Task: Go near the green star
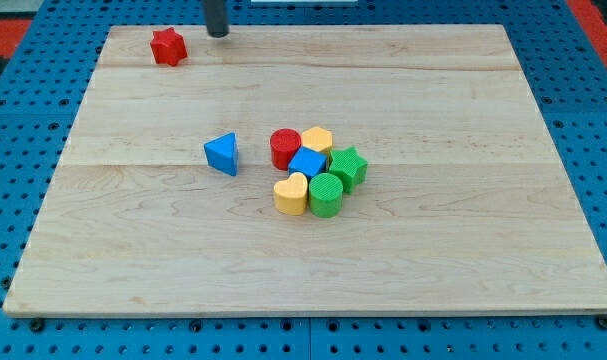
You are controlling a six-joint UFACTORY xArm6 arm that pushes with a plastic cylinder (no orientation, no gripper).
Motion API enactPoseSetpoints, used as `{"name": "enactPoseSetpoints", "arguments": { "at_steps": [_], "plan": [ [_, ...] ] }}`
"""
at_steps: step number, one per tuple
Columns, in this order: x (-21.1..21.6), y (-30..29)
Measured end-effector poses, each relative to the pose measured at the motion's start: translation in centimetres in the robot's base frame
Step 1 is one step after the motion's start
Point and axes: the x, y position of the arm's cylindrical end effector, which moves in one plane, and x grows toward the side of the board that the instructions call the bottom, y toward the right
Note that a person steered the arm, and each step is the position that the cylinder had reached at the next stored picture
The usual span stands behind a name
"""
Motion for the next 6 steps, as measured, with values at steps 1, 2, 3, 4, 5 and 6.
{"name": "enactPoseSetpoints", "arguments": {
  "at_steps": [1,2,3,4,5,6],
  "plan": [
    [0.0,-0.2],
    [0.7,1.4],
    [4.8,8.7],
    [0.4,6.9],
    [-0.2,1.4],
    [3.4,9.8]
  ]
}}
